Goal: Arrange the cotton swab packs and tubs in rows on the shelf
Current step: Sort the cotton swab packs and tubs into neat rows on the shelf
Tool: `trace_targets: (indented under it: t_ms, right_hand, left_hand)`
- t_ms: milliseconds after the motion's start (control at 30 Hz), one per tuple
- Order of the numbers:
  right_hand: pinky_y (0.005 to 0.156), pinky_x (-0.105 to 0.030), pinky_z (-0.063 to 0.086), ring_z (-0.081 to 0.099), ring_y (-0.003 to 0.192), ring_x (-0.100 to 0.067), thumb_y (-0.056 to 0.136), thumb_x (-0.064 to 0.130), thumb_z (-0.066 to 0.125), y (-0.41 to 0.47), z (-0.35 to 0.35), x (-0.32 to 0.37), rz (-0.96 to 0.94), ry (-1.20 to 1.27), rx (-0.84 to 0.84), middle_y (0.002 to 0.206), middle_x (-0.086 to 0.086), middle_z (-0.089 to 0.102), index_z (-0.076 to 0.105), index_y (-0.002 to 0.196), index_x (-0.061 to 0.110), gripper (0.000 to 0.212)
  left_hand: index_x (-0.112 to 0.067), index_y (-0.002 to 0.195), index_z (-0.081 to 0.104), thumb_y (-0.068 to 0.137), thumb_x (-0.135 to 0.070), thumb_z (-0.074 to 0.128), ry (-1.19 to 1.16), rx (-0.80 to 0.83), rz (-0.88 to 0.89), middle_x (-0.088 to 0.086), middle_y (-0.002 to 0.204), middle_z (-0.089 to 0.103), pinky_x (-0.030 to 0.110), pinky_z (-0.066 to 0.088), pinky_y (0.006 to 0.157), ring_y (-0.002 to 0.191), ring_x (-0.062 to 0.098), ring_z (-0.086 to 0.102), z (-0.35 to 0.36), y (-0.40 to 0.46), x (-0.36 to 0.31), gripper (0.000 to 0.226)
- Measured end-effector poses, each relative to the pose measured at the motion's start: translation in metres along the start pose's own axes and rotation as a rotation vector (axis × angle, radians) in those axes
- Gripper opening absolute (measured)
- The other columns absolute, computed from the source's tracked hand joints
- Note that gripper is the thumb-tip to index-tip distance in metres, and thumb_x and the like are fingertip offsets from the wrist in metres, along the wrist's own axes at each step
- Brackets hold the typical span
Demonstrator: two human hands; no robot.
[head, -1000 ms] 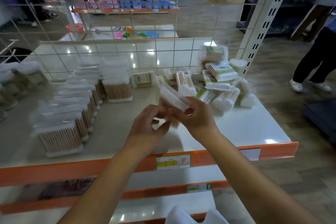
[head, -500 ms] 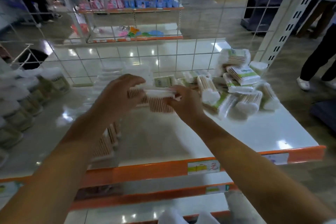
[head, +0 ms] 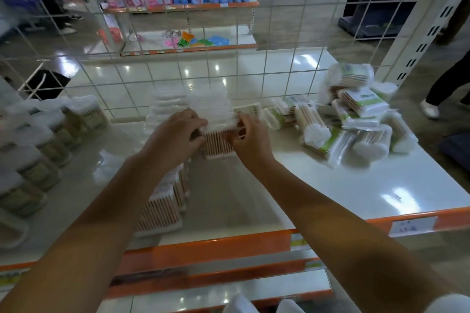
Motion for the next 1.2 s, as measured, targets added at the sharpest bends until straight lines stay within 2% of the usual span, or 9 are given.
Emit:
trace_targets:
  t_ms: [133, 333, 467, 533, 600, 700, 800, 1033, 1200]
  right_hand:
    - [0.071, -0.024, 0.049, 0.060, 0.084, -0.018, 0.082, 0.018, 0.068, -0.002, 0.009, 0.000, 0.018, 0.068, 0.069, 0.095, -0.007, 0.066, 0.061, 0.100, 0.007, 0.022]
    - [0.076, -0.040, 0.053, 0.062, 0.083, -0.022, 0.080, 0.026, 0.070, -0.001, 0.018, -0.005, 0.018, 0.109, 0.081, 0.092, -0.008, 0.067, 0.065, 0.101, 0.006, 0.030]
    - [0.068, -0.029, 0.051, 0.060, 0.078, -0.016, 0.085, 0.037, 0.063, 0.004, 0.006, -0.002, -0.022, 0.098, 0.109, 0.088, -0.004, 0.066, 0.065, 0.097, 0.007, 0.032]
    - [0.062, -0.017, 0.043, 0.056, 0.070, -0.008, 0.090, 0.038, 0.055, 0.012, -0.007, -0.002, -0.035, 0.116, 0.075, 0.081, 0.001, 0.063, 0.065, 0.098, 0.008, 0.033]
    - [0.057, -0.016, 0.035, 0.050, 0.064, -0.007, 0.095, 0.033, 0.049, 0.023, -0.019, -0.004, -0.039, 0.085, 0.035, 0.074, 0.003, 0.058, 0.065, 0.091, 0.008, 0.029]
    - [0.073, -0.022, 0.039, 0.056, 0.087, -0.017, 0.094, 0.020, 0.048, 0.042, -0.025, -0.009, -0.053, -0.083, 0.049, 0.100, -0.008, 0.063, 0.062, 0.108, 0.005, 0.025]
    - [0.089, -0.029, 0.042, 0.054, 0.106, -0.024, 0.089, 0.012, 0.050, 0.057, -0.018, -0.009, -0.126, -0.275, 0.189, 0.117, -0.013, 0.058, 0.053, 0.125, 0.003, 0.037]
    - [0.097, -0.038, 0.037, 0.040, 0.117, -0.028, 0.089, 0.020, 0.053, 0.074, 0.000, -0.015, -0.244, -0.590, 0.304, 0.127, -0.014, 0.048, 0.049, 0.128, 0.006, 0.042]
    - [0.103, -0.042, 0.030, 0.033, 0.125, -0.029, 0.089, 0.025, 0.055, 0.077, 0.006, -0.023, -0.236, -0.666, 0.350, 0.133, -0.013, 0.042, 0.043, 0.132, 0.010, 0.047]
  left_hand:
    - [-0.009, 0.129, 0.052, 0.083, -0.015, 0.065, -0.017, -0.046, -0.015, 0.011, 0.116, 0.059, 0.038, 0.043, 0.086, 0.105, 0.027, 0.055, -0.003, 0.002, 0.003, 0.048]
    - [-0.007, 0.109, 0.066, 0.082, -0.012, 0.065, 0.055, -0.046, -0.011, 0.012, 0.102, 0.061, 0.040, 0.041, 0.084, 0.099, 0.030, 0.052, -0.002, 0.007, 0.005, 0.028]
    - [-0.007, 0.108, 0.067, 0.082, -0.013, 0.065, 0.081, -0.041, -0.006, 0.012, 0.100, 0.061, 0.040, 0.041, 0.083, 0.100, 0.030, 0.051, -0.002, 0.007, 0.005, 0.027]
    - [-0.007, 0.107, 0.067, 0.083, -0.014, 0.063, 0.090, -0.026, -0.003, 0.011, 0.099, 0.060, 0.039, 0.042, 0.082, 0.098, 0.028, 0.052, -0.003, 0.008, 0.003, 0.026]
    - [-0.007, 0.106, 0.067, 0.084, -0.016, 0.061, 0.121, -0.004, 0.003, 0.010, 0.098, 0.060, 0.038, 0.043, 0.080, 0.097, 0.027, 0.053, -0.004, 0.010, 0.002, 0.024]
    - [-0.006, 0.104, 0.067, 0.087, -0.020, 0.058, 0.163, 0.038, -0.005, 0.010, 0.100, 0.061, 0.035, 0.043, 0.080, 0.096, 0.025, 0.055, -0.006, 0.015, -0.003, 0.024]
    - [-0.008, 0.108, 0.066, 0.087, -0.024, 0.058, 0.159, 0.038, 0.000, 0.010, 0.106, 0.064, 0.035, 0.045, 0.083, 0.099, 0.025, 0.057, -0.012, 0.022, -0.009, 0.028]
    - [-0.013, 0.120, 0.060, 0.089, -0.027, 0.058, 0.157, 0.024, 0.019, 0.007, 0.116, 0.062, 0.032, 0.043, 0.084, 0.102, 0.022, 0.058, -0.014, 0.039, -0.026, 0.034]
    - [-0.014, 0.121, 0.058, 0.090, -0.028, 0.056, 0.150, 0.042, 0.032, 0.006, 0.120, 0.060, 0.032, 0.041, 0.088, 0.109, 0.022, 0.055, -0.008, 0.047, -0.034, 0.035]
Point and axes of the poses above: each hand's wrist, its own y-axis towards the middle knuckle, its own z-axis out of the palm, x = y × z, the point moved 7 cm from there along y, towards the middle knuckle
